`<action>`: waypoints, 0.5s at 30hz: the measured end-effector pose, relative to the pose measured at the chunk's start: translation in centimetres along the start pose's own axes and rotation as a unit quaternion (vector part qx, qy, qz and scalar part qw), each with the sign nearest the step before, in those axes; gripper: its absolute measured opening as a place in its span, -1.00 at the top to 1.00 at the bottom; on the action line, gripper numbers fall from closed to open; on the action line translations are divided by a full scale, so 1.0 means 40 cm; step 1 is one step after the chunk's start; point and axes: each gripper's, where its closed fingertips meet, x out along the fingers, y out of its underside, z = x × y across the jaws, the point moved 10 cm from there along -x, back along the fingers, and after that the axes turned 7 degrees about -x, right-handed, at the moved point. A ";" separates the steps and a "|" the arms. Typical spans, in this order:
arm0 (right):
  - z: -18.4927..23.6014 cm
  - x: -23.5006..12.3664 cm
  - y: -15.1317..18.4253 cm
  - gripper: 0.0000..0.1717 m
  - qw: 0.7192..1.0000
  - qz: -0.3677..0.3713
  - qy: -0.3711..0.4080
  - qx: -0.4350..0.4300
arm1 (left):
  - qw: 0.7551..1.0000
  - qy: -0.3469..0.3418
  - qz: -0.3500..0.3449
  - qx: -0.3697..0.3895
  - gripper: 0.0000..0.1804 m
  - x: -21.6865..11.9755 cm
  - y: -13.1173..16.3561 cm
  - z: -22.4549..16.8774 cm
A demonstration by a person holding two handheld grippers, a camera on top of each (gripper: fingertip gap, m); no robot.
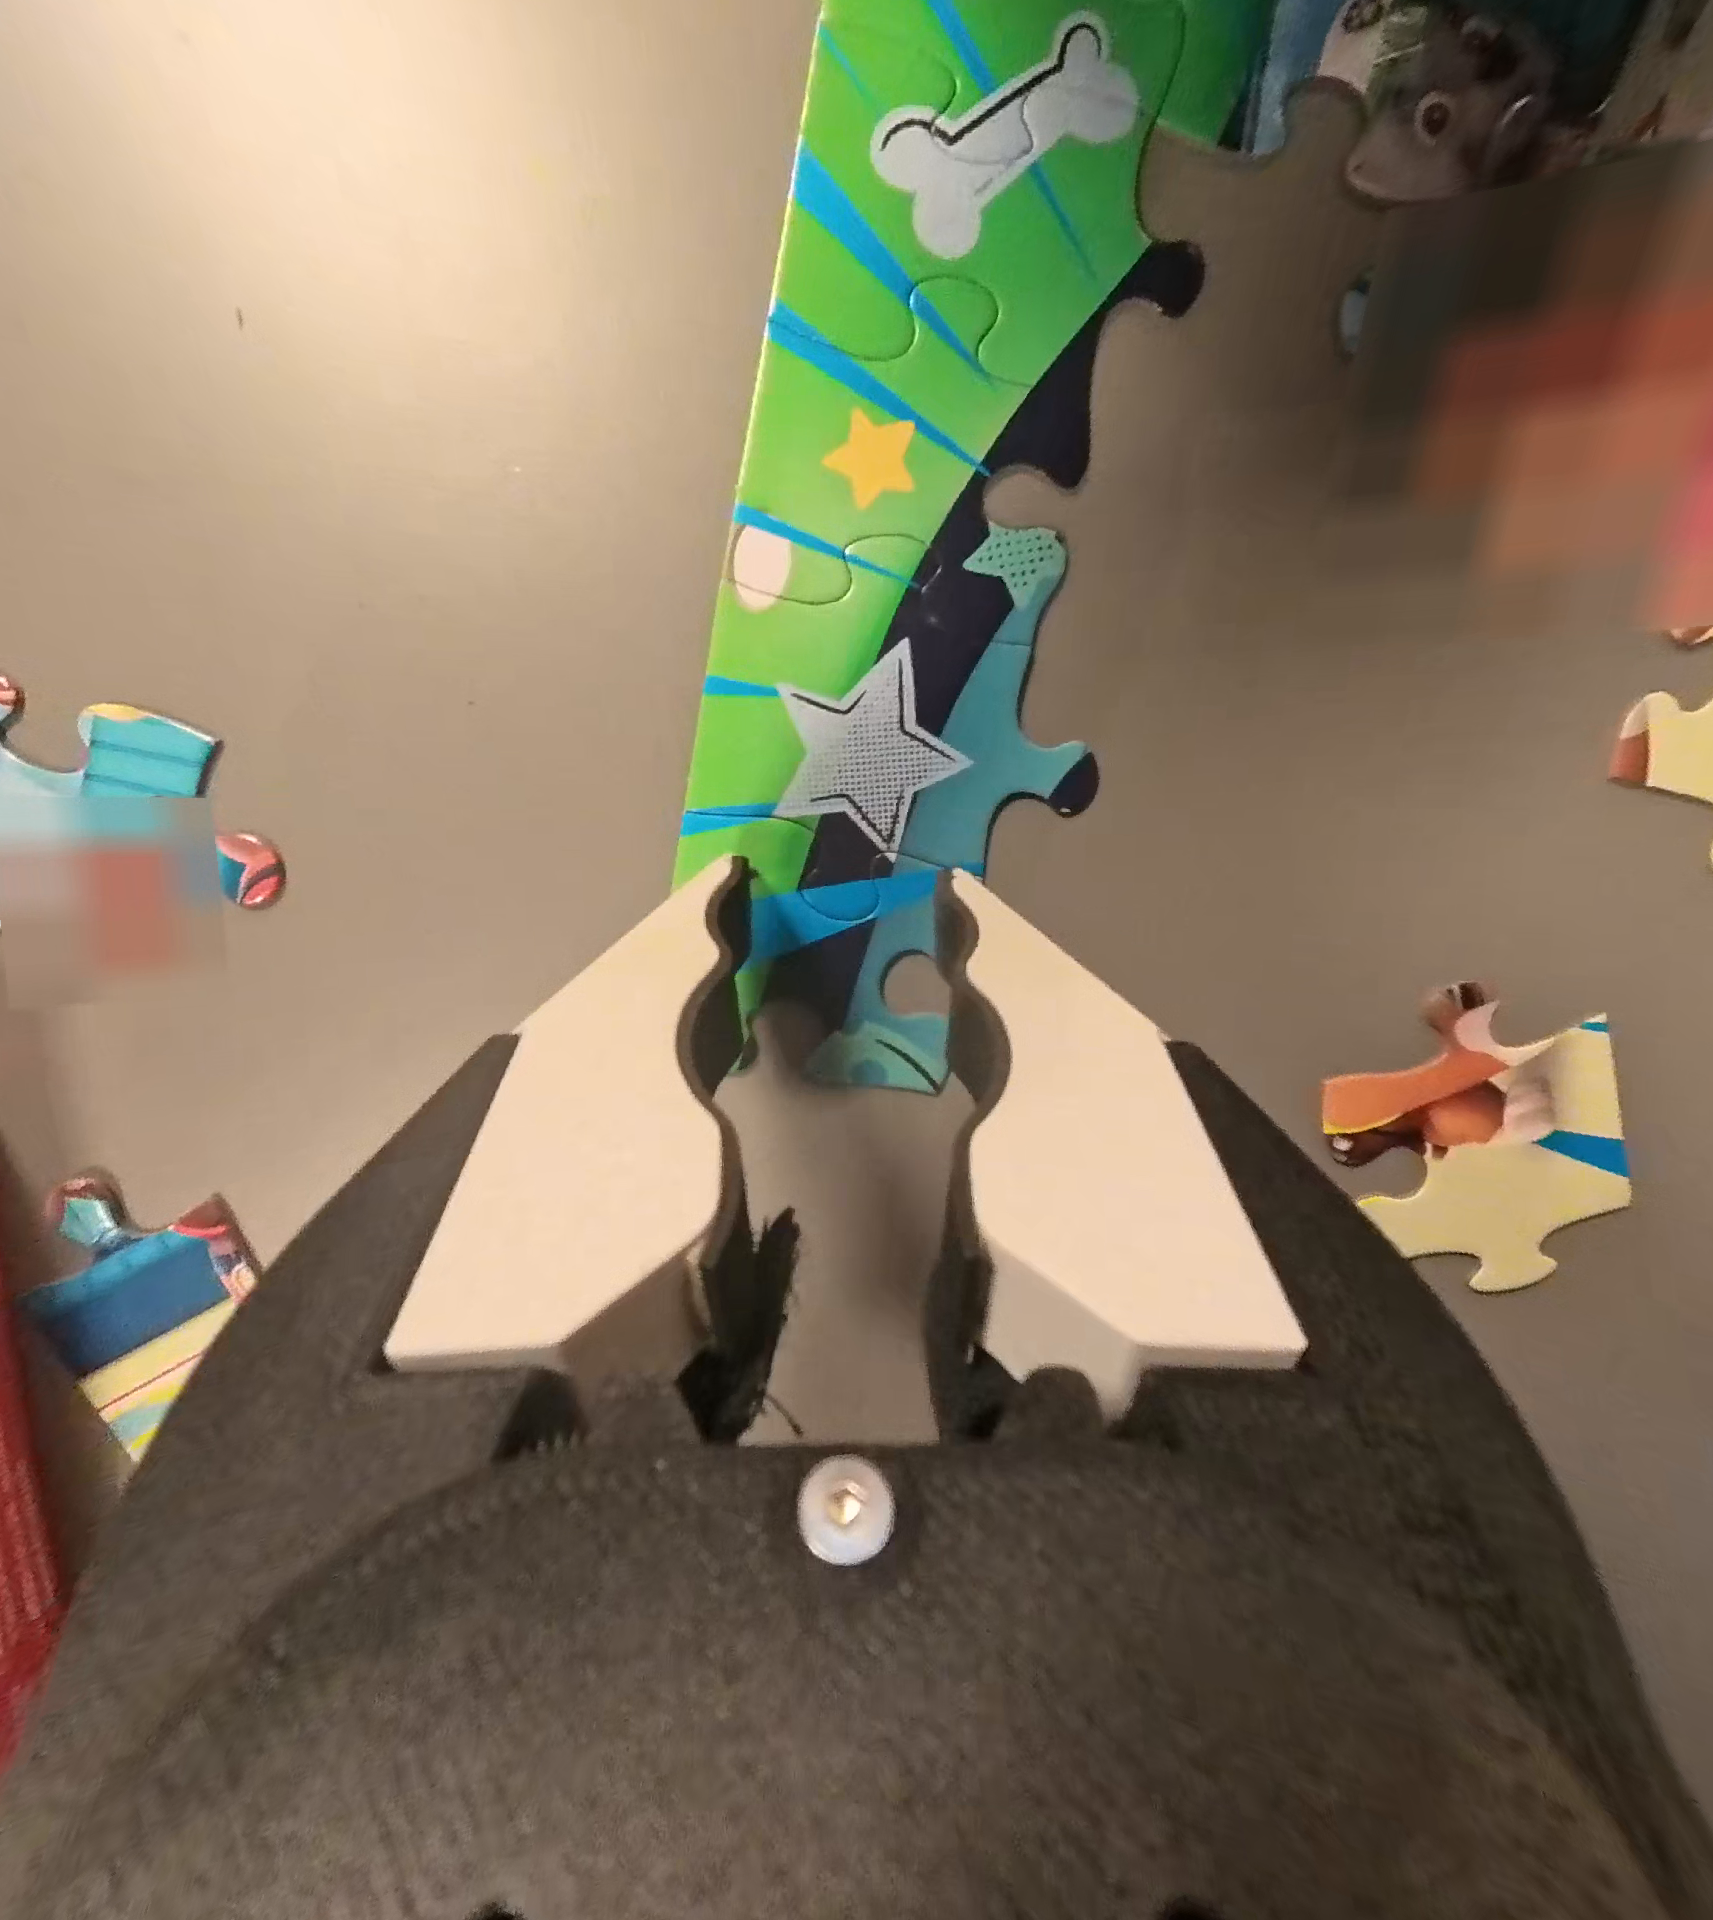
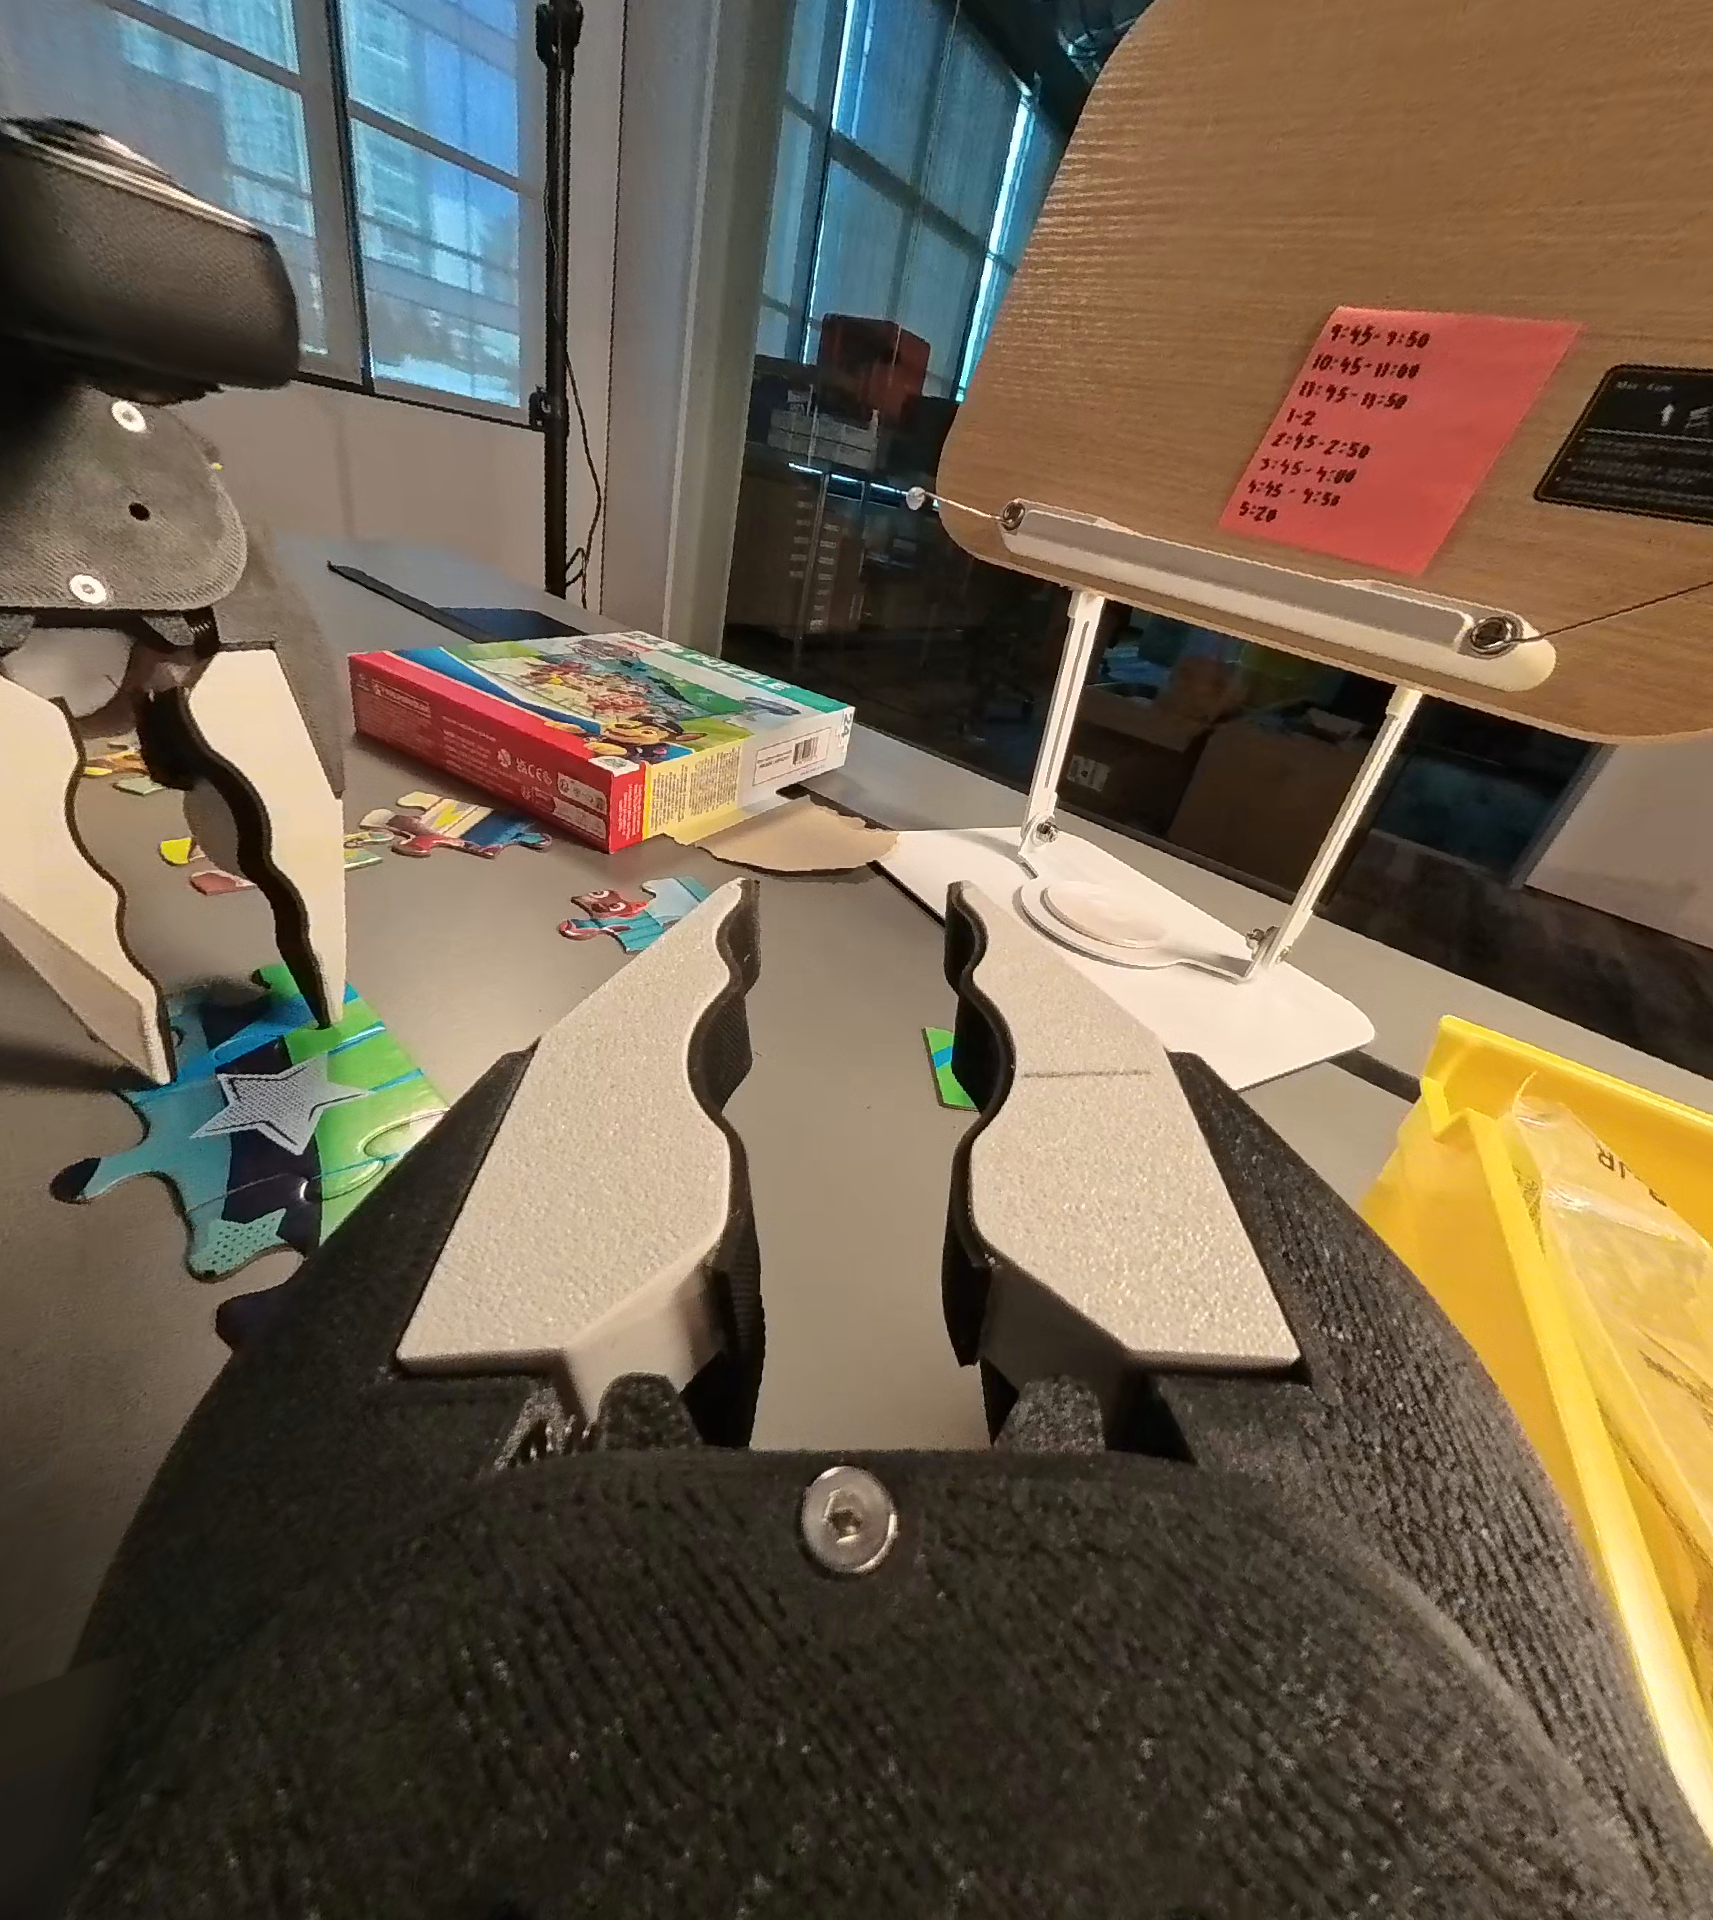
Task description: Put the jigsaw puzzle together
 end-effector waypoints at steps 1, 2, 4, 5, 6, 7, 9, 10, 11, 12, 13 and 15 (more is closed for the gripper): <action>0.000 -0.001 0.000 0.60 1.000 -0.001 0.001 -0.001 | 1.000 -0.002 -0.001 0.005 0.61 0.000 0.000 -0.001; 0.000 -0.001 0.000 0.60 1.000 -0.001 0.001 -0.002 | 1.000 -0.002 -0.003 0.007 0.61 -0.001 0.001 -0.001; 0.001 -0.005 -0.001 0.60 1.000 -0.003 0.003 -0.003 | 0.999 -0.015 -0.032 -0.010 0.60 -0.009 0.009 0.006; 0.001 -0.007 -0.003 0.60 1.000 -0.005 0.006 -0.005 | 0.996 -0.029 -0.082 -0.025 0.59 -0.023 0.016 0.014; 0.001 -0.010 -0.005 0.60 1.000 -0.009 0.010 -0.007 | 0.986 -0.047 -0.151 -0.045 0.56 -0.045 0.027 0.021; 0.000 -0.013 -0.007 0.61 1.000 -0.013 0.016 -0.009 | 0.971 -0.065 -0.222 -0.068 0.56 -0.068 0.046 0.026; -0.002 -0.018 -0.010 0.62 0.999 -0.021 0.029 -0.013 | 0.923 -0.138 -0.336 -0.130 0.56 -0.110 0.110 0.036; -0.003 -0.020 -0.011 0.63 0.999 -0.025 0.033 -0.014 | 0.896 -0.184 -0.377 -0.148 0.57 -0.127 0.150 0.035; -0.004 -0.020 -0.011 0.64 0.999 -0.027 0.036 -0.015 | 0.873 -0.226 -0.406 -0.148 0.57 -0.140 0.189 0.027; -0.004 -0.021 -0.012 0.65 0.999 -0.027 0.039 -0.017 | 0.855 -0.268 -0.423 -0.138 0.57 -0.150 0.226 0.017; -0.004 -0.021 -0.012 0.67 0.999 -0.026 0.042 -0.019 | 0.839 -0.310 -0.431 -0.123 0.57 -0.158 0.259 0.006; -0.004 -0.022 -0.012 0.70 0.998 -0.022 0.054 -0.028 | 0.818 -0.363 -0.437 -0.089 0.57 -0.164 0.308 -0.018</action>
